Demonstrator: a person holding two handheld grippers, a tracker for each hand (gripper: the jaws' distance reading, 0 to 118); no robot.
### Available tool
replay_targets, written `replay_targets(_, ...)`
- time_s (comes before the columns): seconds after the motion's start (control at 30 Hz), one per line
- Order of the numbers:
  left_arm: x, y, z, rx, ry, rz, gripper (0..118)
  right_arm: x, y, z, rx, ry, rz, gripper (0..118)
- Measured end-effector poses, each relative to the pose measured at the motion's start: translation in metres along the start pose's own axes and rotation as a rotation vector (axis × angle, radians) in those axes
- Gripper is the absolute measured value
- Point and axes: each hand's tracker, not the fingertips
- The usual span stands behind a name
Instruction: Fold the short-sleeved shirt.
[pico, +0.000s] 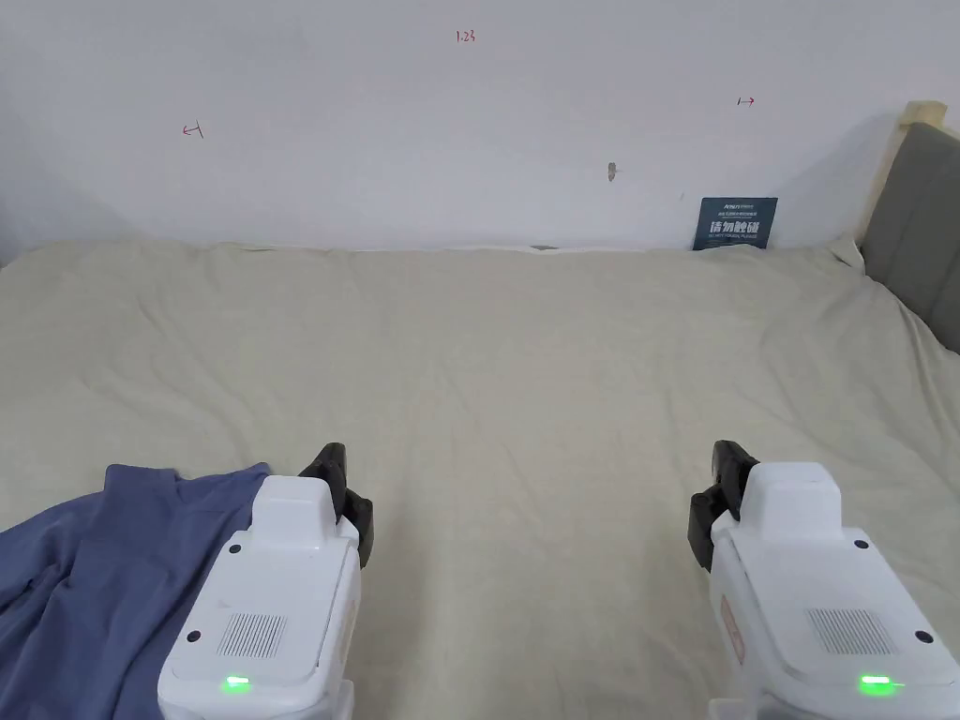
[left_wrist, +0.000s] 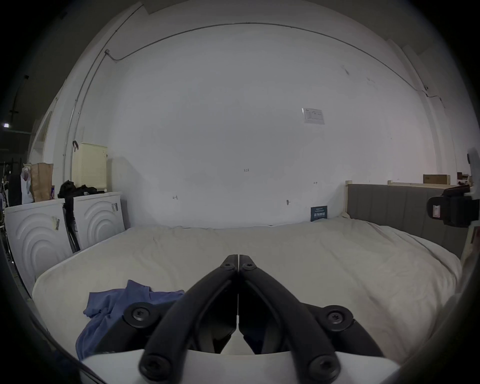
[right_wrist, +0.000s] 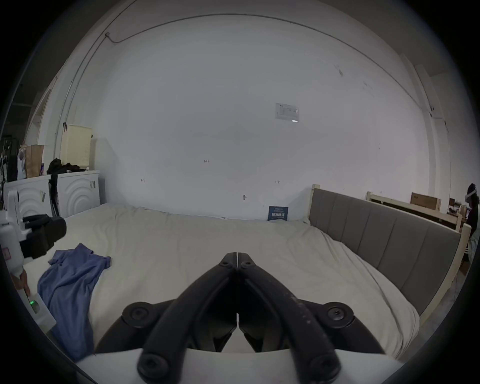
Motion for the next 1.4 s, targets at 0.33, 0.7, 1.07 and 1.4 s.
replay_targets(0.33,-0.039,-0.006,0.01,-0.013,0.118,0.033,0,-0.029,0.006,-0.014,0.019,0.091,0.023,1)
replay_targets(0.7,-0.169,-0.012,0.081,-0.043,0.466,0.0,0,-0.151,0.02,-0.031,0.058,0.417,0.048,1)
replay_targets(1.07,-0.252,-0.024,0.16,-0.108,0.691,0.008,0,-0.244,0.021,-0.008,0.05,0.62,0.067,2)
replay_targets(1.4,-0.267,-0.033,0.122,-0.257,0.53,0.12,1,-0.24,0.01,-0.031,0.031,0.625,0.087,2)
